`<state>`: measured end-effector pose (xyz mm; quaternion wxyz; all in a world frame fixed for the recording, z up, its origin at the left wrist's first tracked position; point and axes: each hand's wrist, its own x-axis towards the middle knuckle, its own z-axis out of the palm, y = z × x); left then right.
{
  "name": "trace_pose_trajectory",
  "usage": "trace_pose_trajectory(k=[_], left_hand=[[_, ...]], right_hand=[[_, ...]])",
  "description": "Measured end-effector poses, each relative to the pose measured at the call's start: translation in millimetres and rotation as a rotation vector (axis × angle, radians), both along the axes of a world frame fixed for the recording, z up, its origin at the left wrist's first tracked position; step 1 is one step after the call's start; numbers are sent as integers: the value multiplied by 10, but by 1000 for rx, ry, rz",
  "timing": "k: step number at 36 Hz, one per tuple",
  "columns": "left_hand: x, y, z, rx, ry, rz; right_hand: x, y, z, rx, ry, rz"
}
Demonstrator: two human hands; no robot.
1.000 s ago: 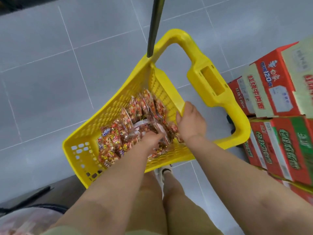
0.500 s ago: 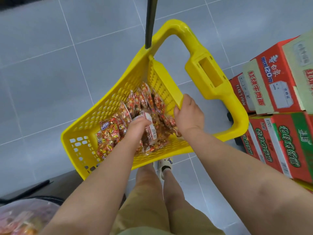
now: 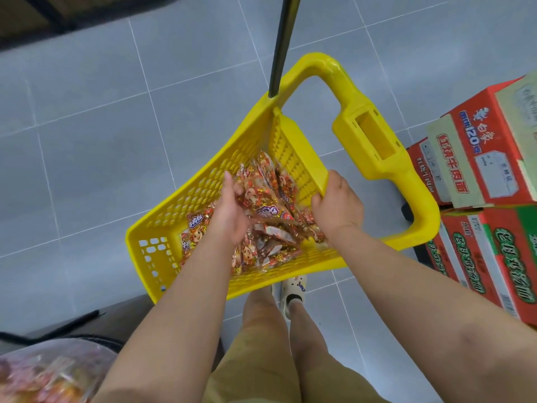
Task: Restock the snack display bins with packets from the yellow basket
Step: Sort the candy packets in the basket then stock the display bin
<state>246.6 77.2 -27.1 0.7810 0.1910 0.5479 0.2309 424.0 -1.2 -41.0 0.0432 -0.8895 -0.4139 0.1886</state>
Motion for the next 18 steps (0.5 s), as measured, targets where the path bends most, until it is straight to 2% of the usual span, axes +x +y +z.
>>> trace_pose_trajectory(k=[4, 8, 10, 13, 14, 15, 18], left_hand=[[-23, -44, -79, 31, 31, -193], [4, -93, -190, 97, 188, -199], [26, -105, -180, 120, 164, -180], [37, -128, -172, 131, 65, -170], [46, -129, -163, 134, 24, -166], [55, -126, -135, 142, -8, -172], [88, -113, -85, 156, -53, -222]], right_hand=[[-8, -12, -7, 16, 2, -8], [-15, -34, 22, 32, -34, 52], [-48, -66, 88, 156, -41, 66], [-135, -114, 230, 402, 76, 98], [-161, -132, 256, 426, 162, 107], [-179, -142, 293, 416, 327, 79], [-223, -157, 369, 276, 900, -207]])
